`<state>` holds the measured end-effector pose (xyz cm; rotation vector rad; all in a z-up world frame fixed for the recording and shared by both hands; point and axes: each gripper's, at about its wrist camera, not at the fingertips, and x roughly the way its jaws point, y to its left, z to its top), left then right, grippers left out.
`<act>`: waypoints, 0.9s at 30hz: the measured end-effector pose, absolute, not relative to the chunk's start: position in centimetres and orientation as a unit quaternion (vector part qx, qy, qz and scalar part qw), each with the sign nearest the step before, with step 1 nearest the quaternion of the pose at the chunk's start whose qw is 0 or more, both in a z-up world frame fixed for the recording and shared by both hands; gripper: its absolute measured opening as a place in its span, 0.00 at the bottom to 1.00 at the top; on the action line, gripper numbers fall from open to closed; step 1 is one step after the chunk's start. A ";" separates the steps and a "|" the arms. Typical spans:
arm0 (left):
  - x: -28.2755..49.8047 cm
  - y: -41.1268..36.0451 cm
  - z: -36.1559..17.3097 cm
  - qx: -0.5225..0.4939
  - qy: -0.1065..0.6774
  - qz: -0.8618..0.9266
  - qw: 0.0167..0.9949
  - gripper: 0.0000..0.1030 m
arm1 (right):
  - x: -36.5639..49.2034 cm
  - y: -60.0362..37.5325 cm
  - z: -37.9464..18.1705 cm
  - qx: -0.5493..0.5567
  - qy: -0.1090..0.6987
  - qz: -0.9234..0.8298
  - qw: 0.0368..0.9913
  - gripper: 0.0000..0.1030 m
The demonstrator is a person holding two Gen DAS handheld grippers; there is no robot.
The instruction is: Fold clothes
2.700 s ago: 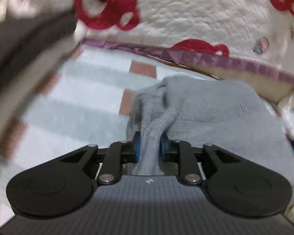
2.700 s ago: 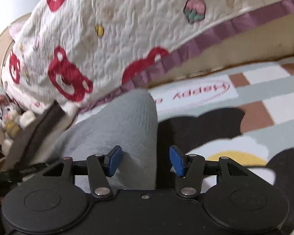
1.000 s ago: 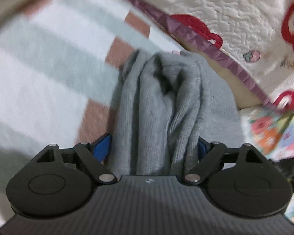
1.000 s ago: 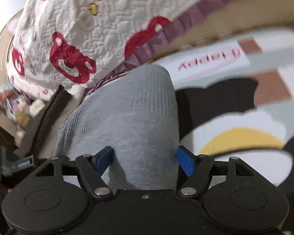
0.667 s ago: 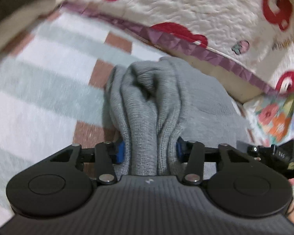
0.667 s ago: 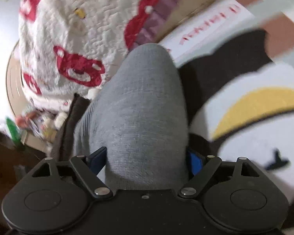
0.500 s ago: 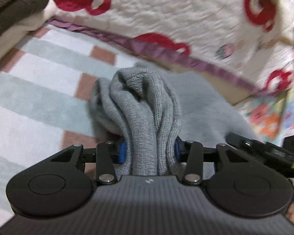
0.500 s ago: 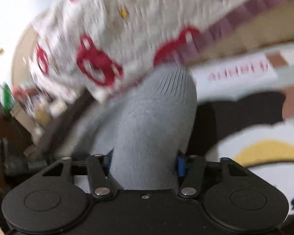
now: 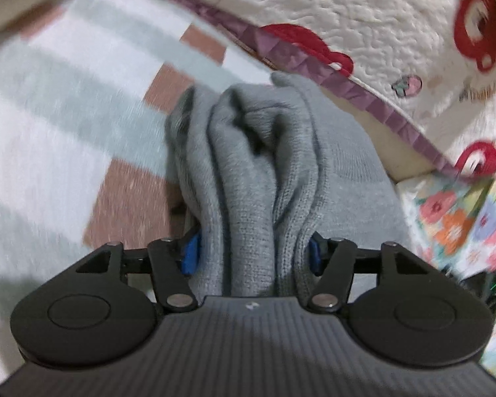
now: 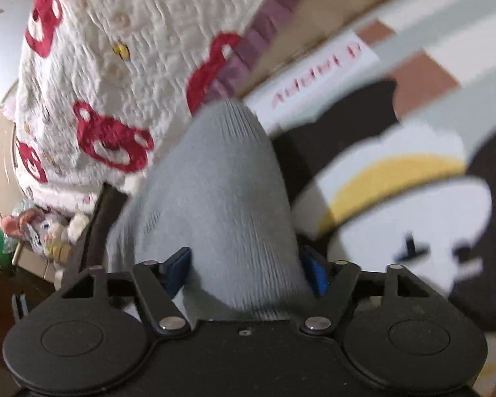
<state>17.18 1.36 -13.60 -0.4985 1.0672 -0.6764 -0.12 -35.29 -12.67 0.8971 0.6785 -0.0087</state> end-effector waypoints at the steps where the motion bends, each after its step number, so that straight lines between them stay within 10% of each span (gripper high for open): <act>1: 17.2 1.5 -13.8 -0.242 0.498 -0.312 0.772 0.59 | -0.1 -35.1 -13.0 0.425 0.328 -0.002 0.843 0.79; 8: 17.9 0.0 -14.9 -0.235 0.473 -0.331 0.782 0.67 | 1.6 -33.9 -14.2 0.400 0.301 0.012 0.866 0.89; 11: 18.0 -0.9 -14.7 -0.215 0.451 -0.341 0.796 0.46 | 1.7 -33.3 -13.5 0.368 0.272 0.015 0.889 0.67; 15: 14.7 -3.3 -10.6 -0.082 0.372 -0.356 0.853 0.42 | 0.9 -31.8 -9.8 0.275 0.238 0.014 0.931 0.48; 27: 10.5 -6.8 -7.7 0.034 0.258 -0.389 0.884 0.42 | -0.3 -34.4 -11.8 0.365 0.251 -0.041 0.896 0.55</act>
